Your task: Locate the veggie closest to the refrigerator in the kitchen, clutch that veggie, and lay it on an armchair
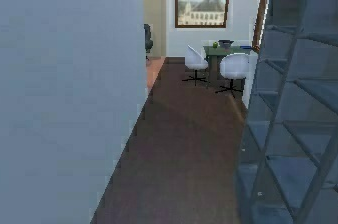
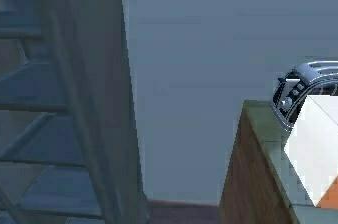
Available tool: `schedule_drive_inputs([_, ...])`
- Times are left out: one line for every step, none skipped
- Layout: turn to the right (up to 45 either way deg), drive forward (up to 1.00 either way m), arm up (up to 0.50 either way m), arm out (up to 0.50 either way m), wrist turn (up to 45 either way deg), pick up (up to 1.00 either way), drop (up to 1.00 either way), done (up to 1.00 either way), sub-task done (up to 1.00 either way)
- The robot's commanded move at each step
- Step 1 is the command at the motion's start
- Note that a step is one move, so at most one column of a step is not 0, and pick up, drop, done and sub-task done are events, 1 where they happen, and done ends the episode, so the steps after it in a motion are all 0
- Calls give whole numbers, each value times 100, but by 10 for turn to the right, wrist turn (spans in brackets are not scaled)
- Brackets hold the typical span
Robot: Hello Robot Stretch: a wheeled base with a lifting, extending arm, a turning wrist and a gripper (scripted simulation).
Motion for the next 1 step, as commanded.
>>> schedule_drive_inputs([-30, 0, 0, 0, 0, 0, 0, 0, 0])
